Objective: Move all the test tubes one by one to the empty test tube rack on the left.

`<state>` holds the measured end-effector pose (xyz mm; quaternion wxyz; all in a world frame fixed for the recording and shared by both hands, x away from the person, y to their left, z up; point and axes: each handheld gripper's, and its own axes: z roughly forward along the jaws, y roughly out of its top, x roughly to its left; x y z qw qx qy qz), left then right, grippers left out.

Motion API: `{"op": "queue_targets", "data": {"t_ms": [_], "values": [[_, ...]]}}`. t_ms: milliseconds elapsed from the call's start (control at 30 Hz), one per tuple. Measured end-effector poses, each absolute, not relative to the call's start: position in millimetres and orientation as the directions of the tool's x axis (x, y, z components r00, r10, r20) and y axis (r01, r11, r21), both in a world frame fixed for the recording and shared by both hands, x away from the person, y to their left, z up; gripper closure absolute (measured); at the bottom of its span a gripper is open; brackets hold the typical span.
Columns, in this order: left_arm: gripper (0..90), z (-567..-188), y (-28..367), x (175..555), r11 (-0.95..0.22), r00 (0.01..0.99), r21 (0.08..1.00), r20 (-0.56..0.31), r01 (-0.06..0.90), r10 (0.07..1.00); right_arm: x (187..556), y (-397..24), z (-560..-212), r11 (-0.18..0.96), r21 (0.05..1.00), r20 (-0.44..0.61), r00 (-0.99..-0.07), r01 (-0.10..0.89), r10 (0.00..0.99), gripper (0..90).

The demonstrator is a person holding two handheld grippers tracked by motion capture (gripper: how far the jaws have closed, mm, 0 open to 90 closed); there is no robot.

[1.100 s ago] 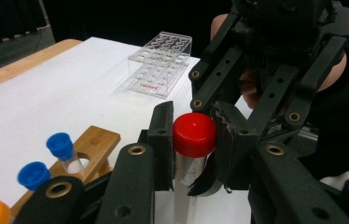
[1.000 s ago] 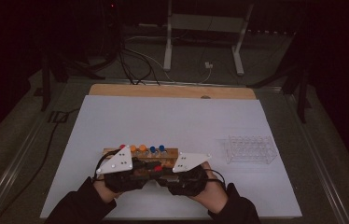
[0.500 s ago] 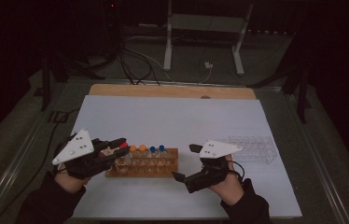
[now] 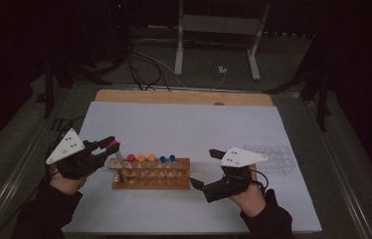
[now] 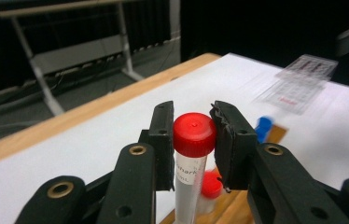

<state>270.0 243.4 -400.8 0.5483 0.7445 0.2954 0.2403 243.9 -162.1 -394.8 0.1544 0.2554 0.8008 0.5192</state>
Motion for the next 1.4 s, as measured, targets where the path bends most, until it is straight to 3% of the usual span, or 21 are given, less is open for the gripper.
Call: {"op": "queue_targets", "data": {"t_ms": [367,800,900,1033,1267,1400], "values": [[71.6,-434.9,238.8,282.8,-0.325,0.729,0.904,0.022,0.277,0.684,244.9,-163.9,-395.2,0.331,0.909,0.020,-0.821,0.252,0.570,0.0],[69.3,-447.1,237.4,281.8,-0.367,0.753,0.884,0.026,0.290,0.657,245.2,-165.8,-394.2,0.331,0.909,0.020,-0.818,0.254,0.575,0.0],[45.5,-443.3,240.3,277.2,-0.365,0.760,0.884,0.017,0.292,0.649,245.0,-166.7,-393.6,0.332,0.909,0.016,-0.818,0.251,0.575,0.0],[25.3,-439.2,243.8,268.7,-0.342,0.766,0.890,-0.011,0.300,0.643,245.6,-168.5,-393.8,0.331,0.910,0.014,-0.814,0.251,0.580,0.0],[2.8,-443.4,245.5,256.7,-0.321,0.802,0.900,-0.051,0.296,0.596,245.8,-170.4,-394.5,0.326,0.912,0.010,-0.808,0.249,0.590,0.0],[0.8,-453.5,242.8,250.4,-0.304,0.812,0.908,-0.062,0.287,0.581,246.4,-172.4,-396.1,0.323,0.913,0.006,-0.801,0.248,0.599,0.0]]}}
